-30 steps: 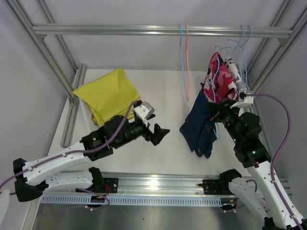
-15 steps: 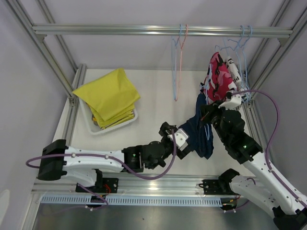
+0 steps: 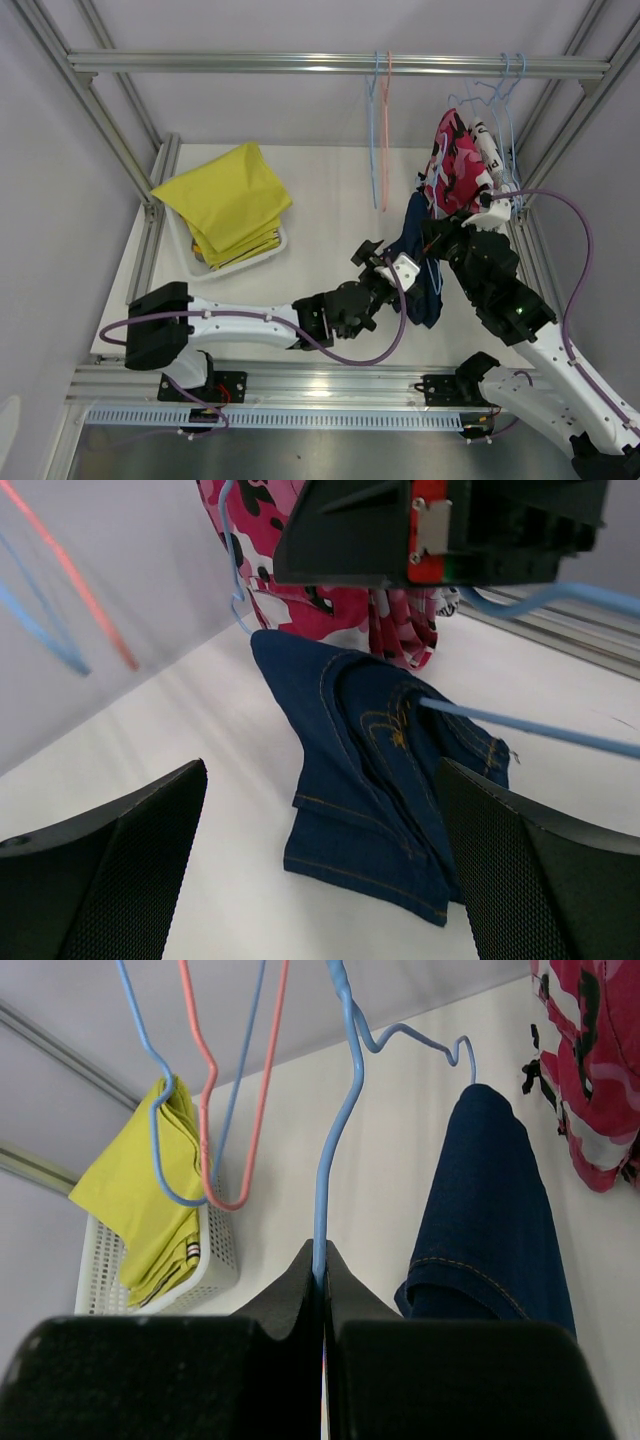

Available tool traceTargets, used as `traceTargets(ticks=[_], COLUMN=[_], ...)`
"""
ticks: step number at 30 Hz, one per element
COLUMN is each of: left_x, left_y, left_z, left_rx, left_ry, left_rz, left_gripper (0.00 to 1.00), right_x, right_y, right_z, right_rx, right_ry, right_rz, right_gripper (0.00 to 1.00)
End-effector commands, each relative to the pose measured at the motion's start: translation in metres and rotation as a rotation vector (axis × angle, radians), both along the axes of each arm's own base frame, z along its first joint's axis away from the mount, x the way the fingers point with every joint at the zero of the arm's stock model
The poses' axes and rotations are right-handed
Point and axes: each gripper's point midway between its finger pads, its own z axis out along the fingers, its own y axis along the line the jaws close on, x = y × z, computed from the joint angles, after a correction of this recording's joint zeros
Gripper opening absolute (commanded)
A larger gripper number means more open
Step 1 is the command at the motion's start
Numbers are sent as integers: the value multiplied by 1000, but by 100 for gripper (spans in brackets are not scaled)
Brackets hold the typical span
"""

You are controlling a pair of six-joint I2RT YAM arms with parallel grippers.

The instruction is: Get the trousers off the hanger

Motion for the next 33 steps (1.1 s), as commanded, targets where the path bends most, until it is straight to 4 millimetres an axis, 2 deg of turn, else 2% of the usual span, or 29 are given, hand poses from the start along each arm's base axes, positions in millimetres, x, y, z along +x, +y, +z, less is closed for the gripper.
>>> traceTargets(ticks=[1,7,19,25,33], left_x=[9,18,29,42,55], left_y=[-17,-30,-44,-42,-35], left_z=[23,4,-12,-27,-36], left_rx=[-104,-114,-130,-130,-121], left_ry=[0,66,113,157,167], left_rz=[-12,-40,-43,-26,5], left_gripper=[99,100,99,100,99], right_x=[-3,-2,-3,-6,-7], right_y=[-5,-5,-7,-10,-10], right_z=[44,36,32,32,31], right_rx=[80,68,55,44,48], right_ry=[-109,-103,-109,-115,-118], right_rz=[-18,-24,-21,-23,-17], right_gripper=[0,0,0,0,0])
